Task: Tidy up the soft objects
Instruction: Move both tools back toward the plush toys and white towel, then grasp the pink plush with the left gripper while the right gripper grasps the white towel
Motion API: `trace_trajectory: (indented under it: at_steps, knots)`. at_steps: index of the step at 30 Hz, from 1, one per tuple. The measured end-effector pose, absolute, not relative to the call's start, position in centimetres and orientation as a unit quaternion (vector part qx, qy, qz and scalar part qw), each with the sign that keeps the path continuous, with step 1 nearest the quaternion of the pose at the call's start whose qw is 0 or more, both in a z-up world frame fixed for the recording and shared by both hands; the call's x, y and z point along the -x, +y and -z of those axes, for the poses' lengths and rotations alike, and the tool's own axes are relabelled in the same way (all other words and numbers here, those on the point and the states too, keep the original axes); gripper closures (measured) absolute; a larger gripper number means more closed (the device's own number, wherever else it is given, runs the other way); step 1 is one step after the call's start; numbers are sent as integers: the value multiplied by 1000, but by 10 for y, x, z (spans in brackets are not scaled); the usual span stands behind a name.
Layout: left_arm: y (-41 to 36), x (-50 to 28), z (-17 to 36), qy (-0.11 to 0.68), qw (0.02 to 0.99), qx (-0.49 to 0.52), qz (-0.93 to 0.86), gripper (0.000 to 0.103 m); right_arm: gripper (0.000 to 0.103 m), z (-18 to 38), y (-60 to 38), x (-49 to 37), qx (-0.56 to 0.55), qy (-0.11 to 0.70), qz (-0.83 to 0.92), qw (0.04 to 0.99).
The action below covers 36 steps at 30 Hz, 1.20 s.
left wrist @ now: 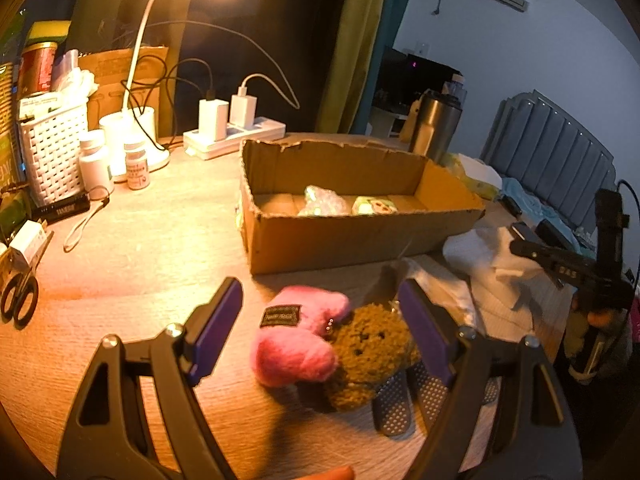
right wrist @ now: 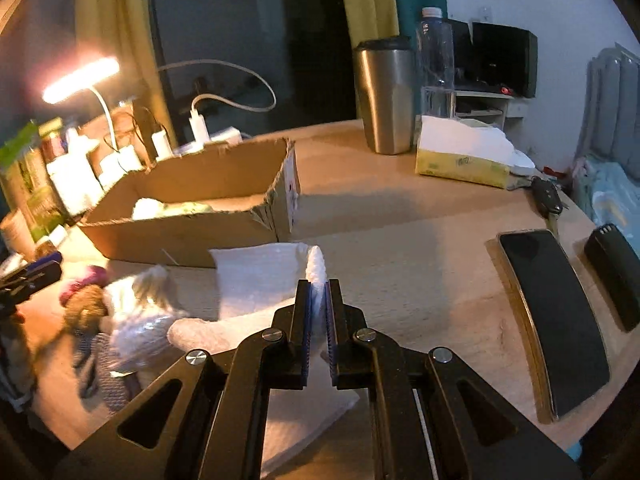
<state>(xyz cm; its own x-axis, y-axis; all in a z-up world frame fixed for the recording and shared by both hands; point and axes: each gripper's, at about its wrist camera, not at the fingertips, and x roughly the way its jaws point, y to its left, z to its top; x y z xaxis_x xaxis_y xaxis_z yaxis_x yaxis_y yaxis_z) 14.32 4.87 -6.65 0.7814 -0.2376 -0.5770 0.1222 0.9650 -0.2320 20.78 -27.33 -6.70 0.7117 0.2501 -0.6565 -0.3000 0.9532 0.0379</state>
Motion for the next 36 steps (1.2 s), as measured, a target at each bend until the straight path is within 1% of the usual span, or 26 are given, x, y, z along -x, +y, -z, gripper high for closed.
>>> trace_trajectory:
  at_steps: [2, 4, 5, 6, 8, 9, 13, 17, 20, 25, 26, 27, 28, 29, 33, 34, 35, 36]
  knots:
    - [48, -143, 67, 317, 939, 90, 95, 21, 95, 68, -263, -211, 46, 351, -155, 922]
    - [48, -143, 67, 317, 939, 92, 97, 21, 90, 70, -252, -214, 60, 353, -160, 920]
    - [47, -143, 67, 318, 939, 90, 96, 21, 81, 72, -245, -216, 68, 357, -161, 918]
    - [47, -143, 67, 318, 939, 90, 97, 21, 66, 73, -241, -217, 71, 360, -162, 916]
    - [47, -143, 67, 319, 939, 90, 97, 21, 52, 74, -233, -217, 72, 366, -169, 912]
    - [47, -144, 67, 321, 938, 91, 97, 21, 50, 75, -228, -217, 76, 370, -170, 910]
    - [48, -151, 72, 340, 931, 92, 96, 21, 49, 82, -212, -216, 92, 382, -178, 902]
    - [41, -158, 77, 363, 924, 74, 93, 21, 46, 85, -205, -216, 107, 388, -178, 898]
    - [41, -166, 82, 384, 918, 67, 81, 21, 46, 89, -204, -220, 107, 397, -175, 895]
    - [60, -175, 90, 403, 907, 104, 68, 21, 48, 92, -200, -219, 114, 397, -187, 891]
    - [63, -177, 91, 406, 905, 110, 67, 21, 53, 92, -200, -219, 113, 396, -189, 891]
    - [66, -178, 93, 410, 902, 116, 68, 21, 61, 92, -200, -219, 112, 395, -190, 892]
    - [67, -180, 94, 414, 900, 118, 69, 21, 65, 92, -201, -219, 110, 395, -190, 892]
    - [68, -181, 96, 418, 898, 119, 70, 21, 71, 92, -201, -219, 109, 394, -190, 892]
    - [66, -184, 98, 426, 895, 113, 72, 23, 85, 92, -199, -216, 117, 386, -197, 893]
    - [65, -184, 98, 427, 895, 110, 72, 25, 85, 91, -199, -215, 118, 383, -198, 895]
    - [65, -184, 97, 428, 894, 106, 73, 29, 87, 90, -200, -214, 117, 381, -198, 895]
    - [65, -184, 98, 428, 894, 106, 75, 39, 87, 90, -201, -214, 115, 379, -199, 896]
